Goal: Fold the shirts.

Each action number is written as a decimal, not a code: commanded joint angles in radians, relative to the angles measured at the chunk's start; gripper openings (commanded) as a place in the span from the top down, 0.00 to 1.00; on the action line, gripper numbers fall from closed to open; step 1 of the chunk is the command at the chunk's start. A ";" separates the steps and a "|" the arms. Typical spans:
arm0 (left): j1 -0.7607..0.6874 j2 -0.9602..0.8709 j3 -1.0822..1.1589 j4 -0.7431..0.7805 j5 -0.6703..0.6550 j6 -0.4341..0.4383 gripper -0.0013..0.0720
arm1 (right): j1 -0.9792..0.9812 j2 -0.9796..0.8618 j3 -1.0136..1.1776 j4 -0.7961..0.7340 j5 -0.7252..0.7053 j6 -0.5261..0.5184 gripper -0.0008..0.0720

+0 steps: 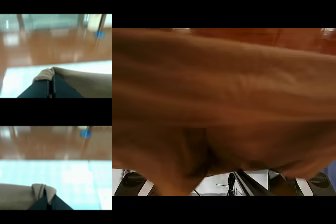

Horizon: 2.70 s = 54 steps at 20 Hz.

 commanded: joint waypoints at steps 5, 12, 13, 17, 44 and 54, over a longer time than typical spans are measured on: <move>-0.037 -0.104 -0.613 -0.001 0.227 -0.123 0.95 | 0.001 -0.057 -0.571 0.167 -0.311 -0.010 0.95; -0.037 -0.524 -0.685 -0.113 0.676 -0.142 0.95 | 0.001 -0.593 -0.626 0.374 -0.760 -0.103 0.95; -0.037 -0.579 -0.678 -0.158 0.734 -0.142 0.95 | 0.001 -0.681 -0.591 0.432 -0.795 -0.117 0.95; -0.037 -0.747 -0.633 -0.357 0.840 -0.142 0.95 | 0.001 -0.981 -0.403 0.655 -0.821 -0.140 0.95; 0.371 -0.782 -1.031 -0.826 0.356 0.369 0.02 | -0.306 -0.322 -1.212 0.658 -0.470 -0.275 0.13; 0.324 -0.814 -0.943 -0.827 0.142 0.492 0.95 | -0.521 -0.333 -1.122 0.198 -0.378 -0.048 0.13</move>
